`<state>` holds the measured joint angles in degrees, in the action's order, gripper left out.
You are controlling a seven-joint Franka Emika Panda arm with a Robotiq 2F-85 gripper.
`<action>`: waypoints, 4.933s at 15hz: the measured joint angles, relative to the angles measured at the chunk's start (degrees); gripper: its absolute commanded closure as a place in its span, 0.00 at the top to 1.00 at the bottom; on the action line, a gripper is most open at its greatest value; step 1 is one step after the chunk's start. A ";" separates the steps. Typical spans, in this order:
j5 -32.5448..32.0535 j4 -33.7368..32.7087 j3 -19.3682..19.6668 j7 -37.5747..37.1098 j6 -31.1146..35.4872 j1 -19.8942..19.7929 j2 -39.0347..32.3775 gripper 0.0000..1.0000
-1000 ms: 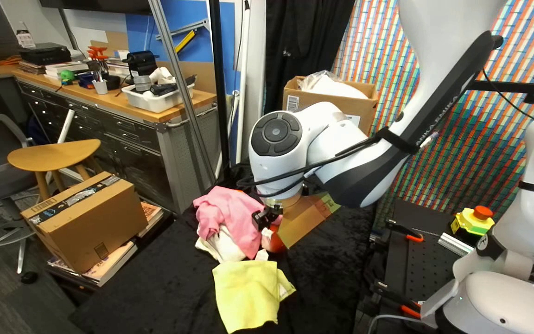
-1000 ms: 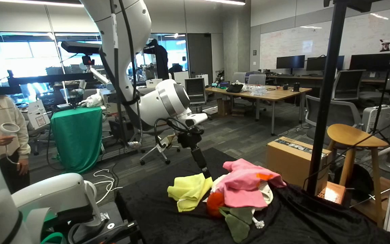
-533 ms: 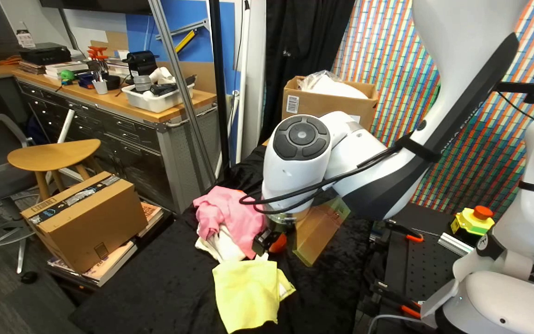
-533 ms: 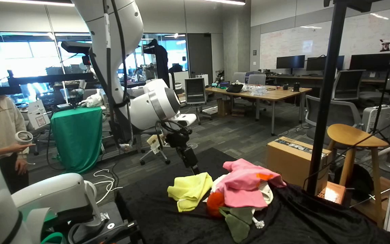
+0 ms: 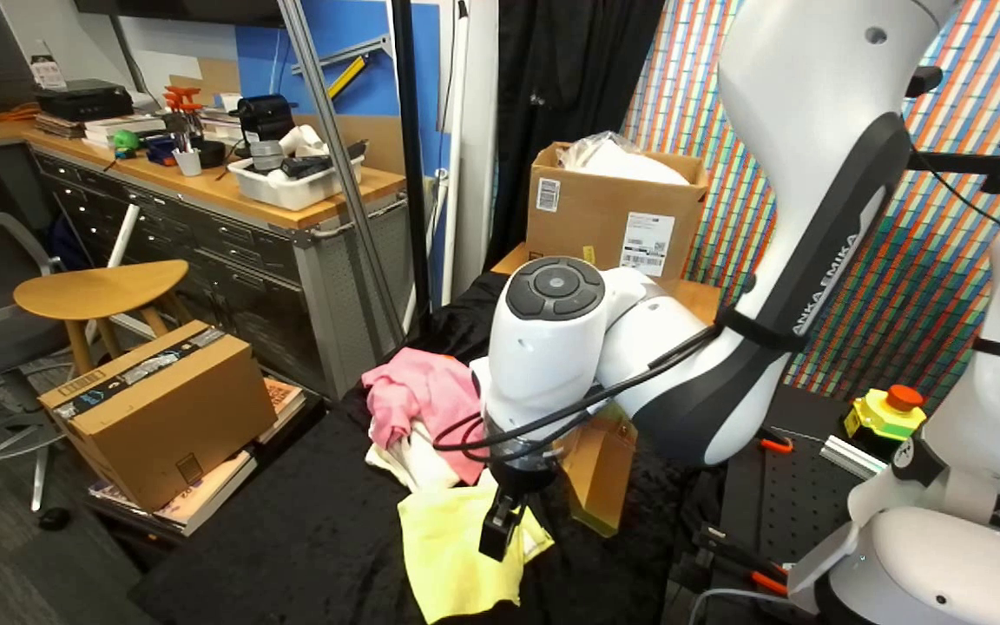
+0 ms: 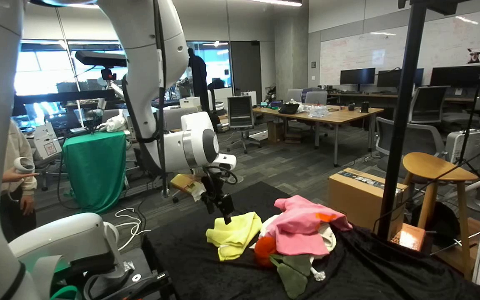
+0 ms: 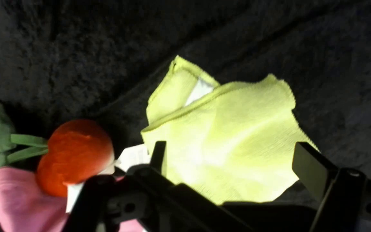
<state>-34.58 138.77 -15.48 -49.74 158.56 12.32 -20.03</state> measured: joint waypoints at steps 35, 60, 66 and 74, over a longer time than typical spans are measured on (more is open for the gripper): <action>10.27 -19.28 22.20 10.51 -8.59 24.94 -19.49 0.23; -7.11 -16.25 34.46 -14.40 -10.92 22.98 -10.59 0.08; -9.67 -15.40 28.54 -18.43 -14.07 17.71 -10.72 0.08; -9.59 -15.88 21.63 -18.95 -17.31 12.12 -13.27 0.55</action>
<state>-44.17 122.89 6.15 -68.69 141.25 24.44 -33.30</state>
